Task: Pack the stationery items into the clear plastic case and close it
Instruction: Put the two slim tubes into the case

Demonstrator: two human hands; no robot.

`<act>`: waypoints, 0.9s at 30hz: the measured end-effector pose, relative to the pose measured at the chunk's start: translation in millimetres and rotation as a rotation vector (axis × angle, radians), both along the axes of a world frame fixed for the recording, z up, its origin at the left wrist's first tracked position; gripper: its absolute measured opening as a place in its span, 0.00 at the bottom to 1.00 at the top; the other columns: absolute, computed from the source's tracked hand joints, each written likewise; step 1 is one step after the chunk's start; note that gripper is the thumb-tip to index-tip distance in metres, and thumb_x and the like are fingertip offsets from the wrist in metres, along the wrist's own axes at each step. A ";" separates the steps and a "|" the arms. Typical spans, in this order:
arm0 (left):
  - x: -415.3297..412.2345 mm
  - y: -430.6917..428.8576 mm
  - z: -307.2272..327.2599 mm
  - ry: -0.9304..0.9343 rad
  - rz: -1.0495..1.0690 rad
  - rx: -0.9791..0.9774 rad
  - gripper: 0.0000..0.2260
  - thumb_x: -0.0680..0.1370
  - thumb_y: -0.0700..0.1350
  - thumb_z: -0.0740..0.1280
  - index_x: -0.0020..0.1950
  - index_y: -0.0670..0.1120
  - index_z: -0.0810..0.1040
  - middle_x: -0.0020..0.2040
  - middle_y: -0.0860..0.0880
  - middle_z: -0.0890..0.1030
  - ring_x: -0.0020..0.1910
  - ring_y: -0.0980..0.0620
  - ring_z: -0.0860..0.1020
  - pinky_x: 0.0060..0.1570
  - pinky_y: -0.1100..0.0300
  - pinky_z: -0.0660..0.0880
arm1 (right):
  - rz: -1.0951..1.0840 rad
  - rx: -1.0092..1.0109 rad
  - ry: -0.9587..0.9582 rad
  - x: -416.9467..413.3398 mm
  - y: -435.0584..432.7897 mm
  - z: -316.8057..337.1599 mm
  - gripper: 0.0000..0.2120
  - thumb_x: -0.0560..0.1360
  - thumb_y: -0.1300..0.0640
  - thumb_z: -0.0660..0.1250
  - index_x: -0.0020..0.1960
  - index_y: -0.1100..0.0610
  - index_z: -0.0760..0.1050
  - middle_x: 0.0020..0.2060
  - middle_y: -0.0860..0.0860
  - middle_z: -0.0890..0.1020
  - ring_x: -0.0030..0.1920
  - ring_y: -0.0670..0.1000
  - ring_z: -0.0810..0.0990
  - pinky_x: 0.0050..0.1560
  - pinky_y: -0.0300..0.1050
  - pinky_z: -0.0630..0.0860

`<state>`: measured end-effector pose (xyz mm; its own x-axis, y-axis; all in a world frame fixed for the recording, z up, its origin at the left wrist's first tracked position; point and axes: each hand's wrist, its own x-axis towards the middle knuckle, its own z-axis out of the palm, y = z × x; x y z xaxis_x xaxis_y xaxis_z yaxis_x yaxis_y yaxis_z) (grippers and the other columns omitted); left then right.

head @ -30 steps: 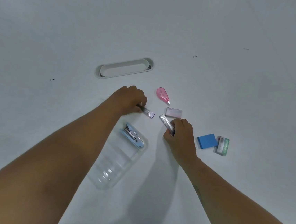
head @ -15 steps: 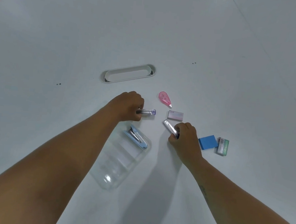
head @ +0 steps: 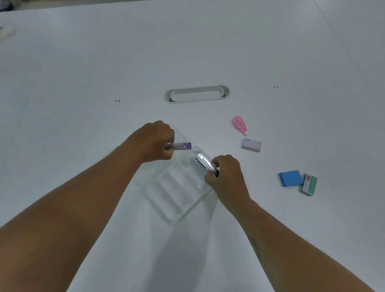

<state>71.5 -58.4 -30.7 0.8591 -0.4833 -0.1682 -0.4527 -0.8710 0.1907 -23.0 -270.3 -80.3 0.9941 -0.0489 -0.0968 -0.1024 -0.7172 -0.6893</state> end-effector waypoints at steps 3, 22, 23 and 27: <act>-11.8 23.4 -1.0 0.001 0.008 0.035 0.07 0.71 0.46 0.68 0.45 0.44 0.79 0.43 0.49 0.80 0.45 0.48 0.74 0.47 0.52 0.72 | 0.081 -0.124 0.010 -5.4 21.0 -8.3 0.09 0.70 0.63 0.65 0.51 0.62 0.74 0.46 0.57 0.76 0.49 0.56 0.71 0.41 0.43 0.67; -16.5 1.4 -13.1 -0.014 -0.266 0.092 0.08 0.71 0.47 0.68 0.47 0.46 0.80 0.45 0.49 0.80 0.46 0.46 0.76 0.46 0.49 0.73 | -0.057 -0.086 0.024 -23.5 7.7 -11.5 0.21 0.70 0.56 0.70 0.61 0.60 0.73 0.52 0.55 0.74 0.52 0.55 0.68 0.50 0.48 0.71; -14.9 -4.3 -14.4 -0.016 -0.296 0.092 0.08 0.71 0.47 0.68 0.47 0.46 0.80 0.45 0.49 0.81 0.46 0.46 0.76 0.45 0.49 0.72 | -0.080 -0.066 0.045 -26.1 3.5 -13.2 0.22 0.70 0.56 0.70 0.62 0.59 0.72 0.53 0.54 0.74 0.53 0.54 0.68 0.49 0.46 0.69; -12.2 -9.8 -18.5 -0.073 -0.471 0.065 0.06 0.67 0.43 0.73 0.41 0.43 0.79 0.38 0.46 0.79 0.39 0.43 0.76 0.37 0.52 0.71 | -0.166 0.018 0.048 -37.6 -2.2 -19.0 0.24 0.71 0.54 0.71 0.65 0.55 0.71 0.56 0.51 0.72 0.57 0.52 0.69 0.51 0.42 0.67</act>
<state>59.3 -68.2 -49.2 0.5598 -0.8133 -0.1583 -0.8112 -0.5769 0.0953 -60.7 -272.5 -99.3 0.9669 -0.2094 -0.1460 -0.2510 -0.6751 -0.6937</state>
